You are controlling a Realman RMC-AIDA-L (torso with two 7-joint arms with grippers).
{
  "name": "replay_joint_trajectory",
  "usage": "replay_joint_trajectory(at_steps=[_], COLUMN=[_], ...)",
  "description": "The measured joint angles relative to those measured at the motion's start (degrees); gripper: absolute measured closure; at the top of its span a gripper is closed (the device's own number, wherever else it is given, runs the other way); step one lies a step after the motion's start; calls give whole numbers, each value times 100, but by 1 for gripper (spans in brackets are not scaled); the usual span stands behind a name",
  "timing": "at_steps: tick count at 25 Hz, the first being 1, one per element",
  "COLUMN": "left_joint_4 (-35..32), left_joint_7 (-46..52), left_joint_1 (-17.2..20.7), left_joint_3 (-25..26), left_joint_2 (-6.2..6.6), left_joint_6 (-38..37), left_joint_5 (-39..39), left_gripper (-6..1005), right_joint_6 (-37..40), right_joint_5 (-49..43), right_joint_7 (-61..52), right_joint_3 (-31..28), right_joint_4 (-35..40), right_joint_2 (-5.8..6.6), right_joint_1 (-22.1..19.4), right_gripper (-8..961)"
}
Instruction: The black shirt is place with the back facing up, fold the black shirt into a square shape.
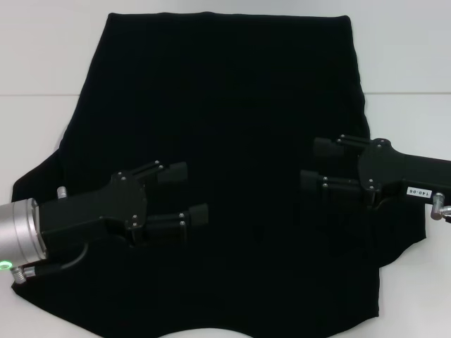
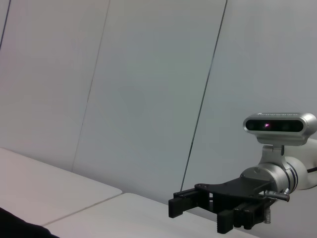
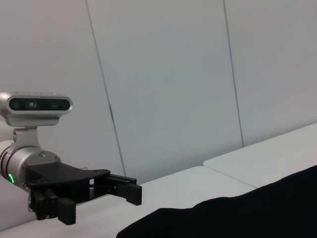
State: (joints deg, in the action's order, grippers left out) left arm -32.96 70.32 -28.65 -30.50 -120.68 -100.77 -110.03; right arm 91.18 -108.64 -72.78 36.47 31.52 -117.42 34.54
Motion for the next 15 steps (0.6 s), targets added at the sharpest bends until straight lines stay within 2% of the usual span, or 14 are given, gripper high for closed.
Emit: replay_joint_trajectory(at_steps=[15], left_joint_4=[45], left_joint_7=[44], left_joint_1=[0], left_joint_3=[-1], left_joint_2=[2], left_joint_6=[-4], left_joint_5=[-19], left_gripper=[80], right_joint_6=[11], right_joint_5=[1], right_joint_7=[0], right_joint_3=[20], right_joint_4=[-23], right_joint_2=[0], right_joint_1=[0], right_gripper=[162])
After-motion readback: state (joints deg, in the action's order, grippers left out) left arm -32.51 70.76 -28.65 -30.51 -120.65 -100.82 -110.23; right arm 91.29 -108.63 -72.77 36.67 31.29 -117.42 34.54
